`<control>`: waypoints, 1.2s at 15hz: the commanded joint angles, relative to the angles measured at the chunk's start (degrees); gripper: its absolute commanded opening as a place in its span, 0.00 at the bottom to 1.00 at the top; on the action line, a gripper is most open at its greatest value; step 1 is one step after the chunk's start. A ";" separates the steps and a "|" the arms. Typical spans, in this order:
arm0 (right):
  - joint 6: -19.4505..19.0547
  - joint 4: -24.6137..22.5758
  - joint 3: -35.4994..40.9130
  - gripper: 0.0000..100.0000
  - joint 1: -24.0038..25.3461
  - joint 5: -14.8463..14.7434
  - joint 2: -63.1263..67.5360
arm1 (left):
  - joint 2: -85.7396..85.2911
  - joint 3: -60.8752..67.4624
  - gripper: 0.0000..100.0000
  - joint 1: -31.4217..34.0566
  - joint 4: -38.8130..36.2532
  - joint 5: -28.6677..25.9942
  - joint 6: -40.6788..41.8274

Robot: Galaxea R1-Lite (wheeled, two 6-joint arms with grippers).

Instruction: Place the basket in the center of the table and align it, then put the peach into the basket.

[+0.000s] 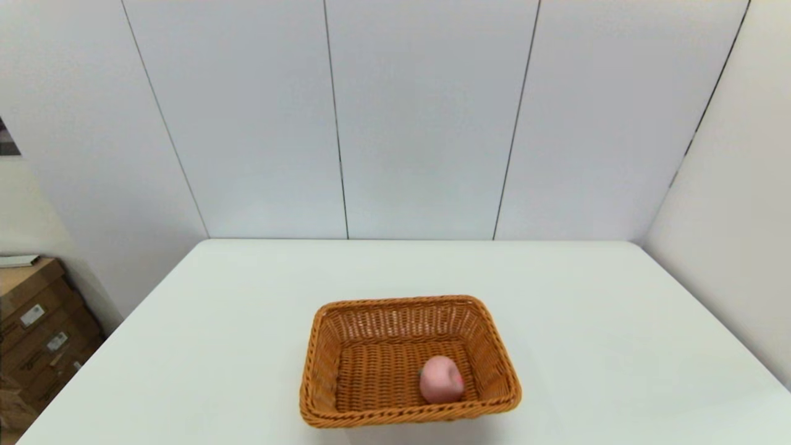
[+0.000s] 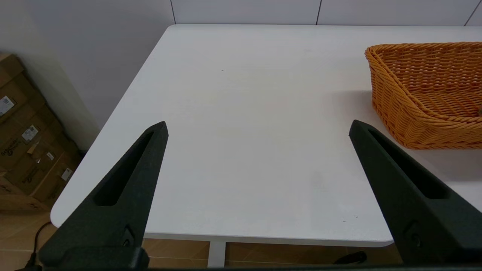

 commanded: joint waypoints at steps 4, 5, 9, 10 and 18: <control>-3.13 -2.32 14.76 1.00 -1.86 -0.73 -16.35 | -0.01 0.00 1.00 -0.01 0.08 0.02 -0.02; -3.05 -0.47 14.94 1.00 -2.04 -0.91 -16.79 | -0.01 0.00 1.00 0.07 0.08 0.02 -0.02; -3.66 -4.78 18.28 1.00 -2.04 -3.98 -16.79 | -0.01 0.00 1.00 -0.01 0.08 0.02 -0.11; -3.93 -4.87 18.28 1.00 -2.04 -3.98 -16.79 | -0.01 0.00 1.00 -0.01 0.08 0.02 -0.02; -3.13 -5.04 18.36 1.00 -2.04 -4.25 -16.79 | -0.01 0.00 1.00 -0.01 0.08 0.02 -0.02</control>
